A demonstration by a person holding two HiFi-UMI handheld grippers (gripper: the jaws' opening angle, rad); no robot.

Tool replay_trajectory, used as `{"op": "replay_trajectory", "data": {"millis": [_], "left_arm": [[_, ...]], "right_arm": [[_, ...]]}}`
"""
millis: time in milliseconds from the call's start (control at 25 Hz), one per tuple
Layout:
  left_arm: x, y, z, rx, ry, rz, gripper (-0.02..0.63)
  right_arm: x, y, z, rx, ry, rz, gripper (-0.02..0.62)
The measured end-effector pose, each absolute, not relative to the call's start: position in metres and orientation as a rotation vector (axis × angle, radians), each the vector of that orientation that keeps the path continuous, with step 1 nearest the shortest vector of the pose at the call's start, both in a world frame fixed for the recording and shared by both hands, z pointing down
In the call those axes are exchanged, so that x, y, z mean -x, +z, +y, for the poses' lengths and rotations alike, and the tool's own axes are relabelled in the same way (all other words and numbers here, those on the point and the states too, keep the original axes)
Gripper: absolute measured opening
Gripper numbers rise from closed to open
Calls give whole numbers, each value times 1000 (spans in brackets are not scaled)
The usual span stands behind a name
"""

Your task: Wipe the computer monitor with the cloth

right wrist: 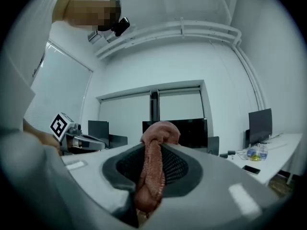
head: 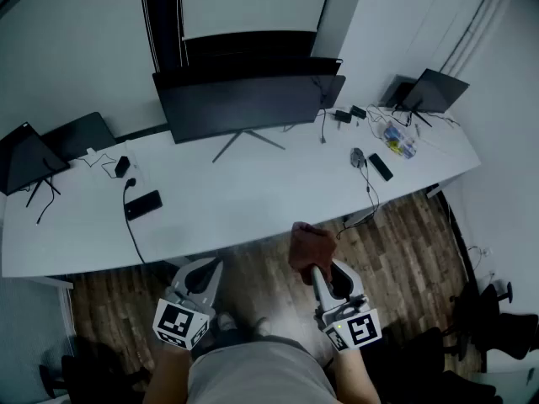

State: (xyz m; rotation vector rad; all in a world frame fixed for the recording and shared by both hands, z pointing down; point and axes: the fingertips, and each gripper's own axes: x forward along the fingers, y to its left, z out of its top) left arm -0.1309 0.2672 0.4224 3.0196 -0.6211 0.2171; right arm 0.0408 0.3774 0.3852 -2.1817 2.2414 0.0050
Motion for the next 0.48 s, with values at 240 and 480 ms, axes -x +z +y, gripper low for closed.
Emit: {"op": "replay_trajectory", "data": {"millis": [240, 480], "left_arm": [[144, 426, 265, -3032, 264, -638, 9], [164, 429, 248, -3035, 244, -608, 9]], "right_arm": [[-24, 382, 375, 2192, -8, 2254, 98], [-15, 382, 361, 2217, -7, 2218, 98]]}}
